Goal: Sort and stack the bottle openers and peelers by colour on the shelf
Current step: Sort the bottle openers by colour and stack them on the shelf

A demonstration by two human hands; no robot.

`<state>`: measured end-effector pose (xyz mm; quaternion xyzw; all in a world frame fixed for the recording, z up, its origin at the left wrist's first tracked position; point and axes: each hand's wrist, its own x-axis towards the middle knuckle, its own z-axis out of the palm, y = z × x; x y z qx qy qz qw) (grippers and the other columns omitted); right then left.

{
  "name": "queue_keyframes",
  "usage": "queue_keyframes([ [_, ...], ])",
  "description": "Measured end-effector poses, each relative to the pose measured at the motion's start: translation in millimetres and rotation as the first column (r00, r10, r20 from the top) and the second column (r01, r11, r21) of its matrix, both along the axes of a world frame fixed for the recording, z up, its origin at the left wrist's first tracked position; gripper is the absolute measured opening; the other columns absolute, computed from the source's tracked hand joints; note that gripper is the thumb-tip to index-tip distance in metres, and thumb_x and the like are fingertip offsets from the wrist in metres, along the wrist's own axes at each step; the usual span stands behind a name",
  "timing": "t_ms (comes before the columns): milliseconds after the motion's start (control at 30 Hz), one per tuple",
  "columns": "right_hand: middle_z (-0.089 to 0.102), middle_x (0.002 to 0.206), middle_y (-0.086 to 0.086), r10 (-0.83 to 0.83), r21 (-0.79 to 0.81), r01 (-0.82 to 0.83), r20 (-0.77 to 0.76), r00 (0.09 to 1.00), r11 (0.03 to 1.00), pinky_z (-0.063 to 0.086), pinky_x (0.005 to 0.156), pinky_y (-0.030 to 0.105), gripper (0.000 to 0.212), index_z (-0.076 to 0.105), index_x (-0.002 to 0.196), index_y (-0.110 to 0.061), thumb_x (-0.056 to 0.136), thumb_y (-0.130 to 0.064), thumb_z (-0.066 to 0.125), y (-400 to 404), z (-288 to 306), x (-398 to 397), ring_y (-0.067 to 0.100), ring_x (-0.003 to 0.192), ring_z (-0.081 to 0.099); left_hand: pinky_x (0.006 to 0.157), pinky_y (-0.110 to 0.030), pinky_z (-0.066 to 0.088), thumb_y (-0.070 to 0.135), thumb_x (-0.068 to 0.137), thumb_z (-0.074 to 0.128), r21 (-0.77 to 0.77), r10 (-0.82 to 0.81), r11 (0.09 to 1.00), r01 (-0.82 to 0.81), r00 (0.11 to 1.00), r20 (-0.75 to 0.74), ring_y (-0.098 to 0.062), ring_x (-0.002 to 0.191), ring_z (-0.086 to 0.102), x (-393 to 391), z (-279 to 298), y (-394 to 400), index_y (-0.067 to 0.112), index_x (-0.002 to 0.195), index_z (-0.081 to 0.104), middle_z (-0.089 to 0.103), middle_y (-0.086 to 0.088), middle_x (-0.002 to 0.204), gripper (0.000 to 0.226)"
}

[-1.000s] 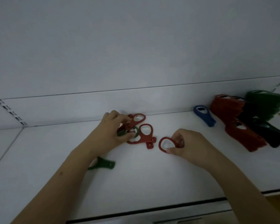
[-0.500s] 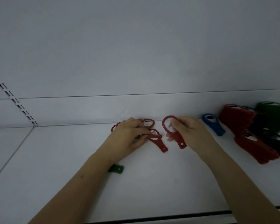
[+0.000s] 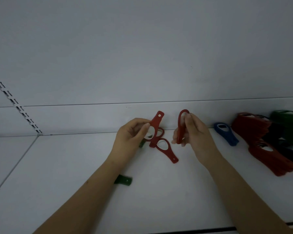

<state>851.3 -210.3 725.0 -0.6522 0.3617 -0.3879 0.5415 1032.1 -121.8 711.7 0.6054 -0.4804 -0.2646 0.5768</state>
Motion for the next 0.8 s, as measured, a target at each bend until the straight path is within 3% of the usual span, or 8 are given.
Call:
queue_keyframes([
  [100,0.061,0.063,-0.002,-0.042,-0.153,0.03,-0.073,0.996,0.988,0.047,0.053,0.02,0.03,0.057,0.095,-0.018,0.101,-0.041,0.039,2,-5,4,0.009,0.055,0.058,0.076,-0.019,0.056,0.025,0.099,0.057,0.04,-0.011,0.999,0.008,0.998,0.062,-0.009,0.082,0.072,-3,-3,1,0.02,0.105,0.068,0.075,0.009,0.087,0.013],
  [167,0.057,0.071,-0.013,-0.031,-0.12,0.027,-0.031,0.999,0.992,0.048,0.061,0.013,0.027,0.058,0.108,-0.014,0.101,-0.034,0.042,1,-7,4,-0.004,0.062,0.058,0.077,-0.02,0.057,0.026,0.098,0.058,0.075,-0.028,0.997,0.019,0.992,0.12,-0.007,0.085,0.071,-6,-8,0,0.023,0.102,0.069,0.074,0.012,0.092,0.012],
  [267,0.059,0.079,-0.001,0.104,-0.075,-0.106,-0.029,0.994,0.992,0.044,0.063,0.018,0.021,0.058,0.117,-0.016,0.104,-0.021,0.042,0,-8,-3,0.004,0.064,0.053,0.074,-0.02,0.057,0.026,0.098,0.058,0.086,0.017,0.996,-0.024,0.996,0.086,-0.005,0.084,0.07,-7,-7,-1,0.026,0.098,0.069,0.074,0.013,0.089,0.011],
  [367,0.06,0.083,0.014,0.173,-0.164,-0.189,-0.108,0.979,0.968,0.046,0.058,0.026,0.022,0.064,0.114,-0.026,0.101,-0.015,0.05,-1,-9,-7,0.017,0.06,0.047,0.057,-0.019,0.054,0.02,0.099,0.058,0.057,0.019,0.998,-0.016,0.998,-0.054,-0.01,0.071,0.071,-4,-1,2,0.017,0.101,0.069,0.075,0.004,0.079,0.012],
  [500,0.07,0.076,0.004,0.184,-0.147,-0.215,-0.202,0.962,0.966,0.054,0.062,0.03,0.007,0.062,0.102,-0.018,0.096,-0.015,0.059,0,-10,-5,0.018,0.058,0.059,0.047,-0.016,0.047,0.027,0.102,0.05,0.159,-0.051,0.985,0.07,0.992,-0.118,-0.015,0.063,0.071,-6,4,7,0.014,0.106,0.069,0.075,-0.002,0.076,0.024],
  [633,0.06,0.063,-0.01,0.133,-0.207,-0.224,-0.378,0.916,0.952,0.041,0.059,0.018,0.014,0.061,0.081,-0.026,0.092,-0.033,0.065,-3,-17,-4,0.003,0.055,0.05,0.057,-0.015,0.048,0.055,0.101,0.033,0.339,-0.059,0.937,0.081,0.996,-0.073,-0.011,0.061,0.063,-4,4,8,0.016,0.096,0.069,0.072,0.0,0.073,0.053],
  [733,0.064,0.072,-0.017,0.089,-0.172,-0.18,-0.434,0.896,0.969,0.042,0.062,0.014,0.016,0.063,0.083,-0.029,0.084,-0.041,0.073,-5,-21,-2,0.0,0.065,0.057,0.056,-0.018,0.049,0.042,0.102,0.044,0.295,-0.158,0.937,0.185,0.981,-0.114,-0.01,0.063,0.066,-5,3,9,0.014,0.107,0.068,0.074,0.004,0.079,0.037],
  [800,0.07,0.082,-0.011,0.035,-0.124,-0.092,-0.403,0.915,0.988,0.046,0.063,0.016,0.023,0.063,0.091,-0.026,0.082,-0.044,0.074,-7,-23,-1,0.004,0.074,0.064,0.06,-0.022,0.053,0.033,0.101,0.051,0.265,-0.166,0.945,0.193,0.979,-0.121,-0.016,0.07,0.071,-5,2,8,0.016,0.114,0.066,0.077,-0.001,0.088,0.026],
])
